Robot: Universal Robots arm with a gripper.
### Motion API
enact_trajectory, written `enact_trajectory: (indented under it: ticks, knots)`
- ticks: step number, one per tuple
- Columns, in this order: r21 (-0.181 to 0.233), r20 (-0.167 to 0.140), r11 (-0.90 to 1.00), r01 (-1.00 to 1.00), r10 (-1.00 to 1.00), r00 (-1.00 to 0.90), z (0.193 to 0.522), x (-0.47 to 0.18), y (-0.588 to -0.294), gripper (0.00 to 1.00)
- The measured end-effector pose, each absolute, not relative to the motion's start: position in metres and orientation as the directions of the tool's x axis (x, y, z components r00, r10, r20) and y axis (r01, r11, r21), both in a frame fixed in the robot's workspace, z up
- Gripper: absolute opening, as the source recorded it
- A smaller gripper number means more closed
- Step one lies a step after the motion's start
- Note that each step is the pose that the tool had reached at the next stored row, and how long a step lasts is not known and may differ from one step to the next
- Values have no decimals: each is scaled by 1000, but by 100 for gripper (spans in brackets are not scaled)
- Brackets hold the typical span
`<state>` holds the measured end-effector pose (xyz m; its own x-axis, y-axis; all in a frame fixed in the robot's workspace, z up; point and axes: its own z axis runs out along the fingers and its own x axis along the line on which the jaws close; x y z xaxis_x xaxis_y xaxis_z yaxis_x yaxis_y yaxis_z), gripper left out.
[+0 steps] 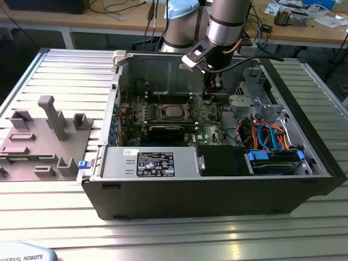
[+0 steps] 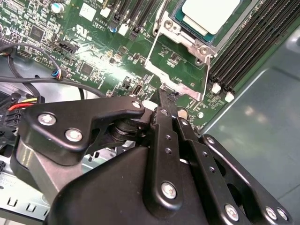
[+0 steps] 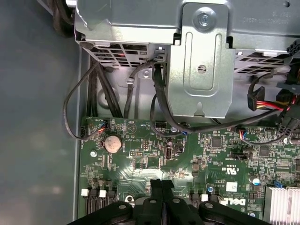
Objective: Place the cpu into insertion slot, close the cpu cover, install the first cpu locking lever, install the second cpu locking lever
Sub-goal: 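Close the cpu cover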
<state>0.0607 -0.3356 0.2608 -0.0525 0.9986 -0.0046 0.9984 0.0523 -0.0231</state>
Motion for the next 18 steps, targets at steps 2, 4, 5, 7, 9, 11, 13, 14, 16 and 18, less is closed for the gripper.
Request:
enact_trajectory:
  ticks: [2, 4, 5, 7, 9, 11, 13, 14, 16, 18]
  knots:
    - [-23, -5, 52, 998, 999, -52, 259, 62, -336, 11]
    - [-23, -5, 52, 998, 999, -52, 256, 62, -335, 11]
    - [-23, -5, 52, 998, 999, -52, 256, 62, -335, 11]
    - [-23, -5, 52, 998, 999, -52, 255, 62, -335, 11]
    - [-23, -5, 52, 998, 999, -52, 255, 62, -335, 11]
    - [-23, -5, 52, 998, 999, -52, 255, 61, -335, 11]
    - [-23, -5, 52, 998, 999, -52, 255, 55, -335, 11]
    - [-23, -5, 52, 998, 999, -52, 255, 54, -335, 11]
    - [-22, -5, 52, 998, 999, -52, 255, 47, -336, 11]
    - [-22, -5, 52, 998, 999, -52, 255, 45, -336, 11]
